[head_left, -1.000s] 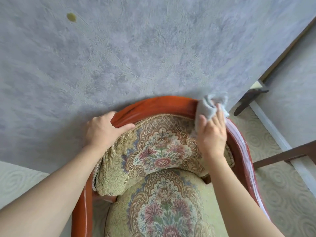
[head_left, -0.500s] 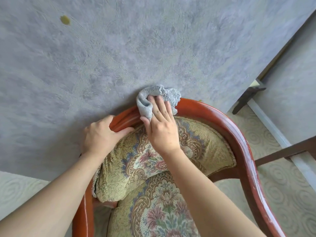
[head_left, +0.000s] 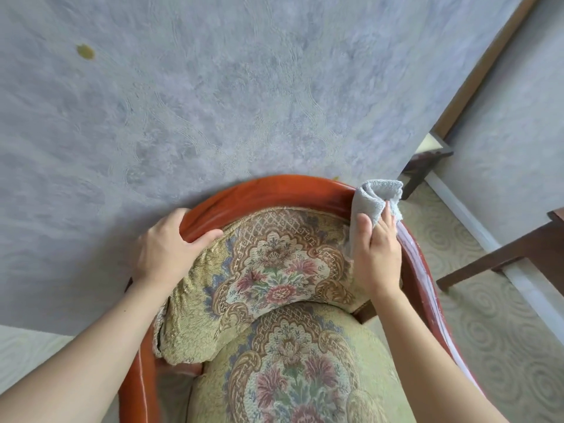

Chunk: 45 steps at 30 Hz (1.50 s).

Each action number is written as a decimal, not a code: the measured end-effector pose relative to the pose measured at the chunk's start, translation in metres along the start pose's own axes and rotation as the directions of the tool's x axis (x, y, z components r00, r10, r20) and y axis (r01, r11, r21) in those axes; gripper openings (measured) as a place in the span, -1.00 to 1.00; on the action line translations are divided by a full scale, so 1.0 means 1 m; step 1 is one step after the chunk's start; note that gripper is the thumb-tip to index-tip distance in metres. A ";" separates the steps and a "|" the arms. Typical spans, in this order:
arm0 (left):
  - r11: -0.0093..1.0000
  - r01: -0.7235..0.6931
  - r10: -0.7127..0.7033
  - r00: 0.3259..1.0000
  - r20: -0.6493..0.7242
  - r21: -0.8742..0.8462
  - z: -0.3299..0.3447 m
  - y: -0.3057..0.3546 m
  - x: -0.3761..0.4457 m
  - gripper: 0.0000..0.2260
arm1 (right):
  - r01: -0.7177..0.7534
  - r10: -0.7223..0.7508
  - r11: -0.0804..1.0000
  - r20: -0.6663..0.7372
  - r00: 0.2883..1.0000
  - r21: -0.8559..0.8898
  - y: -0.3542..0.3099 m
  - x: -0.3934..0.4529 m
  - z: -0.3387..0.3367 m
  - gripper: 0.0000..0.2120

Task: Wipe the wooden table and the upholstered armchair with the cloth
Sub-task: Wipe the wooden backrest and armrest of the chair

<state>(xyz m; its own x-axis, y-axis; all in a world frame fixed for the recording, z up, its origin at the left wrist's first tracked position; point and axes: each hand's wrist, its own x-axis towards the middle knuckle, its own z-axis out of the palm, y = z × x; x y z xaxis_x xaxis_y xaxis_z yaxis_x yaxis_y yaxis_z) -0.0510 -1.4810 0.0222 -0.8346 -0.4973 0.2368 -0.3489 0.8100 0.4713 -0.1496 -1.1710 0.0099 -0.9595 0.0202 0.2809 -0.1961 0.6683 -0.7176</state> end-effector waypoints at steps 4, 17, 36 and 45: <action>0.952 -0.244 0.256 0.966 -0.047 0.183 0.001 0.005 0.001 -0.35 | -0.145 0.154 0.979 -0.051 0.987 0.144 -0.010 0.004 -0.034 -0.38; 0.630 -0.776 0.732 0.607 0.310 0.033 0.086 0.179 -0.012 -0.13 | -0.463 0.701 0.637 -0.215 0.680 0.616 0.038 -0.060 -0.151 -0.46; 0.242 -0.921 0.739 0.379 0.557 0.306 0.154 0.285 0.043 -0.27 | -0.450 0.450 0.891 -0.239 0.860 0.061 0.082 -0.056 -0.017 -0.33; 0.304 -0.926 0.814 0.375 0.443 0.225 0.156 0.280 0.040 -0.42 | -0.126 0.111 0.990 -0.187 0.976 -0.068 0.080 -0.017 -0.021 -0.52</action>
<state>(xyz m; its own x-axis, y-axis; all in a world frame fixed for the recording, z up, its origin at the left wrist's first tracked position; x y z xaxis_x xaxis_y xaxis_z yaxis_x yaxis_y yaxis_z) -0.2486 -1.2262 0.0310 -0.7858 0.6110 0.0960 0.5710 0.7763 -0.2671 -0.1445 -1.1027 -0.0390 -0.9207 0.2328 0.3133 -0.0595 0.7095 -0.7022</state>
